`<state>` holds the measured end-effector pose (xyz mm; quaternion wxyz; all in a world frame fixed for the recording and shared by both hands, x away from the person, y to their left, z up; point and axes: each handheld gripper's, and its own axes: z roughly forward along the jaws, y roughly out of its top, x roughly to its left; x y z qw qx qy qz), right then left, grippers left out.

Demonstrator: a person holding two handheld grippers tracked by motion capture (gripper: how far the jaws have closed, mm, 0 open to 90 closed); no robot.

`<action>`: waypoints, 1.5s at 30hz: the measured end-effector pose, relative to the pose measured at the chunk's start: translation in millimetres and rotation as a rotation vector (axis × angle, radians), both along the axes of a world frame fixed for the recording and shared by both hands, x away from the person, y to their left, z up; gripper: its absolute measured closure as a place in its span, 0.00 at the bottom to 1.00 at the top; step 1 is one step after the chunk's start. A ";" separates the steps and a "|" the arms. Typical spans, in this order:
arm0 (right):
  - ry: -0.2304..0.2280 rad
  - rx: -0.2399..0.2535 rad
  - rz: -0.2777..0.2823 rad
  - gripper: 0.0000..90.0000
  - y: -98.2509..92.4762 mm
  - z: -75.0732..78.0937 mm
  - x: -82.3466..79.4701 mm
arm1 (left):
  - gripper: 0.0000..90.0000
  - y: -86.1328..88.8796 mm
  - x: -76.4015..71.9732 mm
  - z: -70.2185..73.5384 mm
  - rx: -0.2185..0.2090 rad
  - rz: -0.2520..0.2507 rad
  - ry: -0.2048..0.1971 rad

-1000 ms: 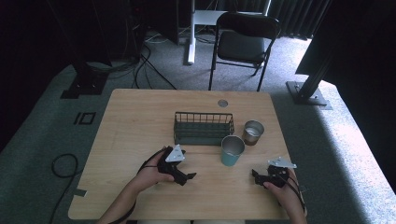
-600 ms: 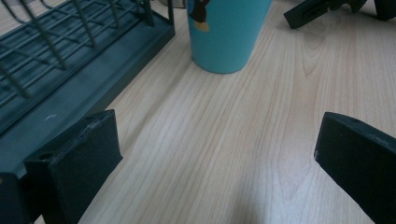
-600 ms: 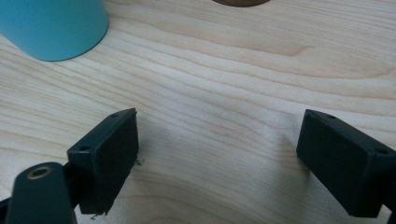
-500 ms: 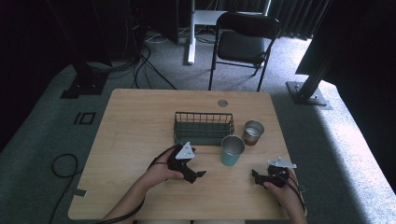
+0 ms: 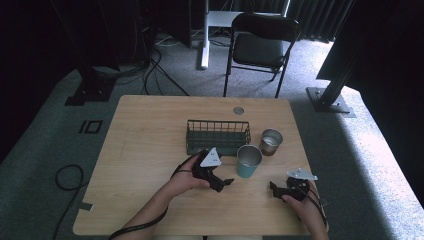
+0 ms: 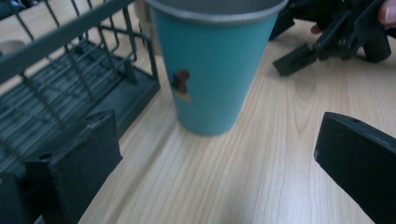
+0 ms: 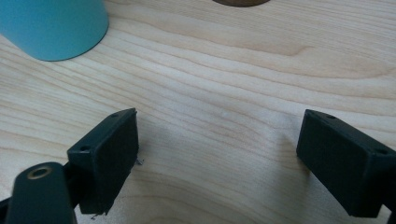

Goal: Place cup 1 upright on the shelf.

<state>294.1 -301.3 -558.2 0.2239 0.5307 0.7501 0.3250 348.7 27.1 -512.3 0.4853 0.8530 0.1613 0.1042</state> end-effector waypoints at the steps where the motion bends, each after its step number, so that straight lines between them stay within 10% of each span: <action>1: 0.000 0.000 0.000 0.14 0.0 0.0 0.0 | 0.01 -2.2 1.0 0.2 0.000 0.006 -0.005; 45: -0.002 -0.001 0.001 0.14 -0.2 0.0 0.3 | 0.01 -76.5 28.4 -8.1 -0.071 0.036 -0.024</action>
